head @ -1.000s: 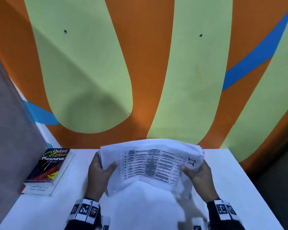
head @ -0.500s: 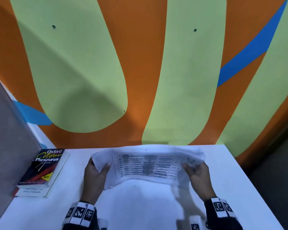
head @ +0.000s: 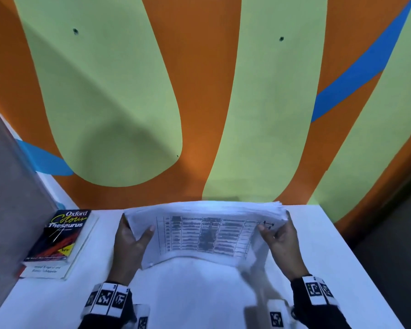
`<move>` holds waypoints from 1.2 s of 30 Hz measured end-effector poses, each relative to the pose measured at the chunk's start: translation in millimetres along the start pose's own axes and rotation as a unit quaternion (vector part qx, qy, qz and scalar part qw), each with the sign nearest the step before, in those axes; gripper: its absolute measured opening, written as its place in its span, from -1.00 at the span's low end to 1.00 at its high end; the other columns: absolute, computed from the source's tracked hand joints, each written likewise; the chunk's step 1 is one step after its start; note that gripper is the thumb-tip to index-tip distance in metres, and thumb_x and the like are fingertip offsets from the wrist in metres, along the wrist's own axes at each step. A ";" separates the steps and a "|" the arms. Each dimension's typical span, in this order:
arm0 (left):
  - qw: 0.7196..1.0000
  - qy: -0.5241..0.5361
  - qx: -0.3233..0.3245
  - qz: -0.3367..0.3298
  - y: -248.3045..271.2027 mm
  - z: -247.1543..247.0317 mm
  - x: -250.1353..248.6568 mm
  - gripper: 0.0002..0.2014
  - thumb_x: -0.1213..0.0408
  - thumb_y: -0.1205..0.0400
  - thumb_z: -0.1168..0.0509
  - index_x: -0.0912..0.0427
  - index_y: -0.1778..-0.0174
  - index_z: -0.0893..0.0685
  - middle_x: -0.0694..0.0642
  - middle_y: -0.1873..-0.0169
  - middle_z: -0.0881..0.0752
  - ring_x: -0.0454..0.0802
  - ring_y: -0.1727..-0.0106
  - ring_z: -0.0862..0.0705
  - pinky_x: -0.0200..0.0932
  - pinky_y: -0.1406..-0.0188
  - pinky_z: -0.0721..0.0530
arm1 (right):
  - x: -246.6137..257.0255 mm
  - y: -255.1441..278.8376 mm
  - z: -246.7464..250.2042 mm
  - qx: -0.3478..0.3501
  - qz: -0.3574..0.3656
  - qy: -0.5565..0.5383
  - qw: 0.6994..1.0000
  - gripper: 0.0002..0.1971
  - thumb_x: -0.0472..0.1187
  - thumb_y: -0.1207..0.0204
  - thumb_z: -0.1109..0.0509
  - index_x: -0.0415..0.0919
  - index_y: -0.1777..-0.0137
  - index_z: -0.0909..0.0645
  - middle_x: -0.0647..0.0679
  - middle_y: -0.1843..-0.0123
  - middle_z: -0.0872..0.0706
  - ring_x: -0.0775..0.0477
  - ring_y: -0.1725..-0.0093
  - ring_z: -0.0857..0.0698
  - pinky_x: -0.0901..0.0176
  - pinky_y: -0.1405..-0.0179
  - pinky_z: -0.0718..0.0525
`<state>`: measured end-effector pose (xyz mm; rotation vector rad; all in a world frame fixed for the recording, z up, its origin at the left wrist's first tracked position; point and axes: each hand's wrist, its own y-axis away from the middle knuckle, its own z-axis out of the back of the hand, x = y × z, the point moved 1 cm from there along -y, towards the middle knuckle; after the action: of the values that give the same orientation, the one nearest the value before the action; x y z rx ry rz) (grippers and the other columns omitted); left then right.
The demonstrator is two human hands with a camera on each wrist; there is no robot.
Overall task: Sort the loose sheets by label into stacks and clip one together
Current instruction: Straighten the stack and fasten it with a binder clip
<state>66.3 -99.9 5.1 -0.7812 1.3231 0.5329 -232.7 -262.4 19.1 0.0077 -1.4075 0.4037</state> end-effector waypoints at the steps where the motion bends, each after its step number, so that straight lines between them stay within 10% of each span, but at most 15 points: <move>1: 1.000 -0.009 0.007 0.010 0.9 -1.1 3.7 -0.48 -0.06 -0.39 -0.47 -0.02 -0.25 -0.59 0.12 -0.17 -0.74 0.16 -0.22 -0.71 0.35 -0.23 -0.64 | -3.9 1.8 -2.3 0.006 -0.010 0.006 1.000 -0.52 0.06 -0.43 -0.53 -0.12 -0.25 -0.50 -0.20 0.14 -0.68 -0.04 0.20 -0.62 -0.11 0.09 -0.61; 3: 0.999 -0.032 0.012 0.017 2.4 -2.7 10.8 -0.51 -0.11 -0.39 -0.39 -0.04 -0.22 -0.60 0.12 -0.17 -0.74 0.15 -0.21 -0.70 0.36 -0.24 -0.63 | -11.0 4.7 -7.5 0.008 -0.032 0.006 0.999 -0.34 0.37 -0.32 -0.44 -0.10 -0.21 -0.49 -0.51 0.10 -0.58 -0.08 0.21 -0.55 -0.17 0.08 -0.60; 6: 0.999 -0.035 0.004 0.003 0.5 1.2 12.8 -0.44 -0.15 -0.42 -0.37 0.02 -0.29 -0.60 0.04 -0.20 -0.75 0.10 -0.24 -0.70 0.30 -0.26 -0.63 | -10.6 2.4 -9.0 -0.015 -0.041 -0.006 0.999 -0.49 0.07 -0.46 -0.48 -0.27 -0.22 -0.47 -0.59 -0.01 -0.56 -0.07 0.17 -0.56 -0.03 0.06 -0.59; 9: 0.999 -0.028 0.023 0.031 1.3 3.1 21.2 -0.45 -0.07 -0.46 -0.39 0.02 -0.35 -0.56 0.02 -0.22 -0.73 0.07 -0.27 -0.69 0.26 -0.28 -0.63 | -19.7 1.2 -7.2 -0.009 -0.067 0.014 0.998 -0.41 0.34 -0.30 -0.46 -0.16 0.00 -0.43 -0.53 0.03 -0.56 -0.23 0.17 -0.56 -0.20 -0.04 -0.57; 11: 0.995 -0.045 0.048 0.074 5.1 0.7 31.1 -0.52 0.01 -0.51 -0.37 -0.03 -0.36 -0.55 0.03 -0.22 -0.73 0.10 -0.27 -0.68 0.31 -0.31 -0.59 | -18.5 5.5 -8.2 0.010 -0.081 0.027 0.996 -0.72 -0.07 -0.50 -0.48 -0.07 -0.10 -0.47 -0.28 0.05 -0.63 -0.16 0.12 -0.61 -0.11 -0.08 -0.55; 14: 0.990 -0.074 0.047 0.106 5.7 -0.8 29.6 -0.65 0.30 -0.63 -0.34 -0.14 -0.27 -0.51 0.09 -0.23 -0.70 0.19 -0.28 -0.66 0.35 -0.30 -0.58 | -7.4 2.3 -7.4 0.018 -0.039 0.077 0.996 -0.64 -0.42 -0.60 -0.33 -0.09 -0.32 -0.51 -0.23 0.01 -0.72 -0.11 0.09 -0.67 0.03 -0.02 -0.60; 18: 0.975 -0.200 -0.101 -0.013 4.9 -4.5 -31.2 -0.12 0.42 -0.44 -0.52 -0.13 -0.54 -0.15 0.17 -0.48 -0.32 0.28 -0.50 -0.37 0.32 -0.37 -0.50 | 57.4 -19.4 -9.0 0.070 0.048 0.169 0.982 -0.74 -0.44 -0.57 -0.34 -0.06 -0.09 -0.48 0.03 0.44 -0.44 0.20 0.44 -0.48 0.37 0.41 -0.37; 22: 0.966 -0.201 0.035 -0.161 9.1 -41.4 -130.9 0.16 0.02 -0.27 -0.64 -0.11 -0.64 0.01 -0.04 -0.46 -0.36 -0.15 -0.49 -0.34 -0.15 -0.41 -0.34 | 134.6 -33.6 -23.2 0.131 0.186 0.260 0.938 -0.78 -0.42 -0.52 -0.34 -0.07 0.04 -0.47 0.15 0.39 -0.50 0.05 0.33 -0.44 0.12 0.31 -0.40; 24: 0.971 -0.171 0.115 -0.119 0.3 -54.5 -155.3 0.00 0.13 -0.27 -0.67 -0.09 -0.56 -0.23 -0.15 -0.20 -0.59 -0.45 -0.15 -0.58 -0.42 -0.10 -0.52 | 162.5 -37.4 -32.4 0.141 0.240 0.303 0.911 -0.76 -0.42 -0.48 -0.35 -0.08 0.12 -0.41 0.19 0.45 -0.39 0.06 0.37 -0.35 0.12 0.33 -0.31; 27: 0.980 -0.098 0.167 -0.051 -16.0 -59.6 -159.5 -0.68 0.35 -0.34 -0.61 0.26 0.04 -0.72 -0.03 0.38 -0.79 -0.26 0.45 -0.68 -0.32 0.43 -0.59 | 186.3 -37.1 -45.0 0.130 0.293 0.347 0.882 -0.77 -0.39 -0.42 -0.39 -0.08 0.06 -0.49 0.20 0.33 -0.45 0.06 0.31 -0.44 0.02 0.10 -0.38; 32: 0.992 0.017 0.121 -0.019 -20.2 -51.6 -137.2 -0.83 0.41 -0.41 -0.53 0.33 0.15 -0.70 0.22 0.32 -0.79 0.02 0.37 -0.72 -0.19 0.43 -0.72 | 150.8 -39.8 -19.6 -0.090 0.230 0.236 0.940 -0.19 -0.06 -0.25 -0.64 0.03 -0.49 -0.34 0.04 -0.26 -0.54 0.02 -0.28 -0.54 0.01 -0.36 -0.39; 36: 0.994 0.056 0.087 -0.032 -19.8 -46.9 -131.2 -0.79 0.33 -0.38 -0.52 0.41 0.26 -0.69 0.08 0.46 -0.75 -0.05 0.43 -0.69 -0.22 0.43 -0.68 | 108.0 -30.2 -21.7 0.042 0.027 -0.059 0.997 -0.37 -0.30 -0.42 -0.58 -0.10 -0.45 -0.41 -0.01 -0.31 -0.69 0.02 -0.30 -0.67 -0.16 -0.35 -0.60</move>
<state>25.9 -137.2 134.6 -0.7146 1.4219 0.3227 -192.1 -256.1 125.7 0.0628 -1.5091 0.5136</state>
